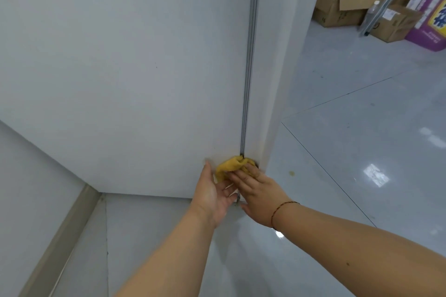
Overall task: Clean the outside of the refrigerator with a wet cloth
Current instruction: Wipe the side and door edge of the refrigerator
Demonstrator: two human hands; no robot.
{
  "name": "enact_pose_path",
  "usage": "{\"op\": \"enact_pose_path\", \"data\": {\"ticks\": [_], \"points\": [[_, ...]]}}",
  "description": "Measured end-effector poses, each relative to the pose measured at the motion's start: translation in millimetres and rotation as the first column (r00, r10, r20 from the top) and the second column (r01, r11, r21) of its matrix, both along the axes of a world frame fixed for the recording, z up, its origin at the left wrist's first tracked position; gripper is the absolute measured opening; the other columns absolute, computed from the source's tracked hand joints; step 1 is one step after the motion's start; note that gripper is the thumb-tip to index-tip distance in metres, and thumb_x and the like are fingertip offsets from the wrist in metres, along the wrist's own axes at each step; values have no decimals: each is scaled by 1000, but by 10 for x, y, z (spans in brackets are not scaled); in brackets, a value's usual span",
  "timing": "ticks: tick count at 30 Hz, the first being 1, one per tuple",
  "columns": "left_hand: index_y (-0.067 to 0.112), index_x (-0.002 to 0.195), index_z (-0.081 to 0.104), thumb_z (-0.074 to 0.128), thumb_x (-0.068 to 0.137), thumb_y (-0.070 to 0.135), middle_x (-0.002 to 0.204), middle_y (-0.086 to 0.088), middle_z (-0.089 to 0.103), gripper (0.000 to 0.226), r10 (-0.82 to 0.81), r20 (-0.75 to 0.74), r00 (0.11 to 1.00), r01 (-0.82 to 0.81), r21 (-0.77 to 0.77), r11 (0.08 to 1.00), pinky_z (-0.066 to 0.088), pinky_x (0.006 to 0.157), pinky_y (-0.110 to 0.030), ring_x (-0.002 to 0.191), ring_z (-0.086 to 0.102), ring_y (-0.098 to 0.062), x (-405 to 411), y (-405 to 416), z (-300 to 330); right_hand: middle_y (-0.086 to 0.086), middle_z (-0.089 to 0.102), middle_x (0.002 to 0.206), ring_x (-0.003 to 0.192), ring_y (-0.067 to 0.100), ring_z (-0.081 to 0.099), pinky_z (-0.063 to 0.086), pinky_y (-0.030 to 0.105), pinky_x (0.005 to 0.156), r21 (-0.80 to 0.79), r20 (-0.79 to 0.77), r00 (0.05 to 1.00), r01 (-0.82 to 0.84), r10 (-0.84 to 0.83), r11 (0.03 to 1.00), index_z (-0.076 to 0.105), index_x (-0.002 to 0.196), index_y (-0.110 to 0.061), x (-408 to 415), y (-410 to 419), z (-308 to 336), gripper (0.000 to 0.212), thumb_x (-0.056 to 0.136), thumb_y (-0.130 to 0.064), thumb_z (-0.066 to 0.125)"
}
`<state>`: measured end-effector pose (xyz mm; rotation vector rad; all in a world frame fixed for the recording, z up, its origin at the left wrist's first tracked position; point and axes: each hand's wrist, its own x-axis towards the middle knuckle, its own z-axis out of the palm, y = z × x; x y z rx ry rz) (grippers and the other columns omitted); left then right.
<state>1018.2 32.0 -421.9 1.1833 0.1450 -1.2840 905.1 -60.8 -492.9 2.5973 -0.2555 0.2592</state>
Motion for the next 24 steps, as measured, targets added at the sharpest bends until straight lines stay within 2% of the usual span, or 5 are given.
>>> {"op": "enact_pose_path", "data": {"ticks": [7, 10, 12, 20, 24], "points": [[1, 127, 55, 39, 97, 56, 113, -23, 67, 65, -39, -42, 998, 38, -26, 999, 51, 90, -43, 106, 64, -32, 11, -15, 150, 0, 66, 108, 100, 22, 61, 42, 32, 86, 583, 366, 897, -11, -250, 812, 69, 98, -20, -359, 455, 366, 29, 76, -28, 51], [0, 137, 44, 43, 97, 52, 122, -27, 62, 66, -6, -71, 997, 4, -40, 999, 50, 94, -47, 113, 61, -37, 42, -18, 198, -4, 60, 93, 85, 16, 59, 45, 24, 73, 991, 128, 595, -117, -794, 72, 54, 106, -28, -304, 768, 538, 20, 89, -38, 49], [0, 139, 42, 44, 97, 52, 122, -27, 62, 67, 6, -64, 998, -9, -55, 998, 46, 102, -49, 114, 61, -37, 48, -17, 206, -3, 61, 104, 92, 15, 64, 51, 29, 85, 873, -97, 504, -372, -859, -316, 41, 122, -31, -121, 855, 614, 28, 96, -40, 47], [2, 127, 55, 34, 99, 56, 112, -21, 70, 65, -90, 93, 992, 95, -44, 995, 39, 110, -48, 114, 63, -33, 123, 16, 247, -15, 42, 134, 119, -1, 45, 41, 25, 94, 811, 13, 277, -564, -961, -152, 21, 143, -46, 306, 889, 953, 51, 96, -50, 39], [7, 112, 65, 26, 100, 57, 103, -16, 74, 64, -174, 223, 959, 160, 79, 984, 42, 106, -45, 106, 65, -28, 265, 41, 226, -12, 30, 151, 138, 11, 33, 29, 44, 114, 490, -101, 294, -817, -951, -304, 20, 145, -45, 453, 885, 1081, 70, 82, -72, 34]]}}
